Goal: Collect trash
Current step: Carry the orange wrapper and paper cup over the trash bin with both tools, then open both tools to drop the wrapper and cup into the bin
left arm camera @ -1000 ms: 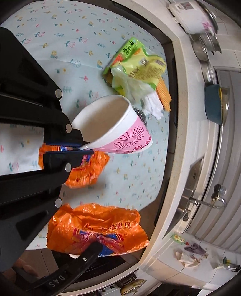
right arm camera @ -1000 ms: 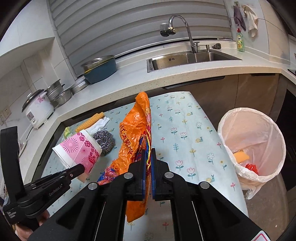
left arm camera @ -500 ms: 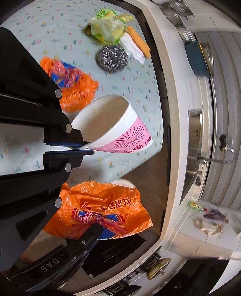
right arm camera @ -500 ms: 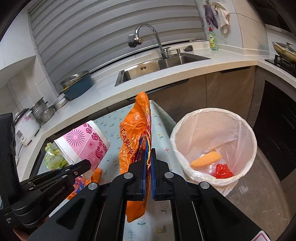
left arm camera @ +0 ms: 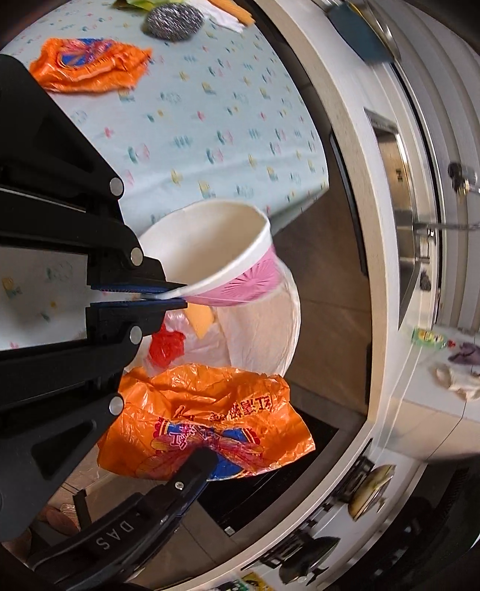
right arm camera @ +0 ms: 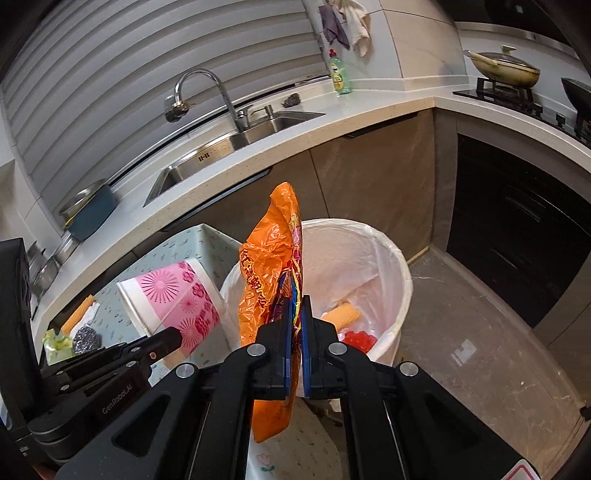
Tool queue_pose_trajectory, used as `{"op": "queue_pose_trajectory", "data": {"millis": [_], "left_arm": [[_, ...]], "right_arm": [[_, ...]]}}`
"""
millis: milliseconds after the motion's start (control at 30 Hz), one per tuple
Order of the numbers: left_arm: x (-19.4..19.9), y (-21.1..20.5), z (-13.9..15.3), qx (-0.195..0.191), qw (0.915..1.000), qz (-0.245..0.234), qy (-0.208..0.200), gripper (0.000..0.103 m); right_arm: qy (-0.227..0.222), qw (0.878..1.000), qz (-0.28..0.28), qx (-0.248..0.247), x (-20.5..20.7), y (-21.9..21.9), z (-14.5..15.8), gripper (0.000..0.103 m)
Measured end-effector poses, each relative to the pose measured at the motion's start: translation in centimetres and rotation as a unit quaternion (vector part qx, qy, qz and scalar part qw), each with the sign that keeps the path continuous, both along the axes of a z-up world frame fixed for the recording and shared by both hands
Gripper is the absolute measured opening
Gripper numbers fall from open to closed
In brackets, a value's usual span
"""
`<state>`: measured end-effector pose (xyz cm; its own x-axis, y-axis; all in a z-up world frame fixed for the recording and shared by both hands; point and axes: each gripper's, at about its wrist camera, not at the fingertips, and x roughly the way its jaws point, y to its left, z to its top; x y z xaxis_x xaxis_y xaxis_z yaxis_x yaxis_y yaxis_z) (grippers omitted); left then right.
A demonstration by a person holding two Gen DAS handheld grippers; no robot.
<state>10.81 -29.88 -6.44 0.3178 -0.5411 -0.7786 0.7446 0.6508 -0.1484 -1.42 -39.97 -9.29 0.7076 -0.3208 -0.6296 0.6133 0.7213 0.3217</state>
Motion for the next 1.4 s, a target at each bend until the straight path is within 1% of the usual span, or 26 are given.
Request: {"op": "queue_pose_trajectory", "data": {"millis": [200,267,367,400,433,467,500,533,767,1133,1267,1333,1367,1400], "left_arm": [[0.1,-2.9,-0.6,-0.004,0.9995,-0.029,0.010,0.005],[0.3,-3.5,-0.6,-0.004,0.9995,-0.032,0.004,0.005],[0.8,-4.0,-0.6,-0.010,0.9995,-0.030,0.007,0.005],[1.0,-4.1,-0.6,-0.011,0.9995,-0.029,0.008,0.010],[1.2,-4.1,-0.5,-0.015,0.9995,-0.028,0.009,0.018],[1.3,-4.1,-0.5,-0.016,0.9995,-0.026,0.007,0.023],[1.5,-4.0,-0.3,-0.019,0.9996,-0.022,0.003,0.033],[1.6,-3.9,-0.2,-0.022,0.9996,-0.018,0.000,0.038],[2.7,-2.6,0.3,-0.024,0.9997,0.003,-0.009,0.038],[3.6,-0.2,0.1,-0.016,0.9993,0.028,-0.017,0.038],[3.9,0.6,0.0,-0.014,0.9990,0.037,-0.018,0.039],[4.1,1.0,0.0,-0.014,0.9988,0.044,-0.018,0.045],[4.1,1.2,0.1,-0.014,0.9986,0.047,-0.020,0.047],[4.1,1.5,0.1,-0.014,0.9983,0.052,-0.024,0.052]], "right_arm": [[0.008,1.000,-0.021,-0.001,-0.5,-2.2,-0.8,0.004],[0.009,1.000,-0.026,-0.001,-0.6,-2.7,-1.0,0.004],[0.011,0.999,-0.030,0.001,-0.5,-3.4,-1.3,0.004],[0.012,0.999,-0.030,0.001,-0.4,-3.5,-1.4,0.004],[0.012,0.999,-0.030,0.001,-0.3,-3.6,-1.5,0.004],[0.013,1.000,-0.028,0.000,-0.1,-3.6,-1.5,0.004],[0.014,1.000,-0.027,0.000,0.1,-3.6,-1.6,0.004],[0.015,1.000,-0.025,-0.001,0.3,-3.6,-1.7,0.004],[0.019,1.000,-0.012,0.002,1.7,-3.2,-2.1,0.004],[0.020,1.000,0.005,0.000,3.9,-2.6,-2.2,0.005],[0.019,1.000,0.006,-0.005,4.6,-2.3,-2.2,0.010],[0.017,1.000,0.006,-0.008,4.8,-2.0,-2.1,0.014],[0.016,1.000,0.005,-0.009,4.9,-1.8,-2.0,0.019],[0.014,1.000,0.006,-0.009,4.9,-1.7,-1.9,0.020]]}}
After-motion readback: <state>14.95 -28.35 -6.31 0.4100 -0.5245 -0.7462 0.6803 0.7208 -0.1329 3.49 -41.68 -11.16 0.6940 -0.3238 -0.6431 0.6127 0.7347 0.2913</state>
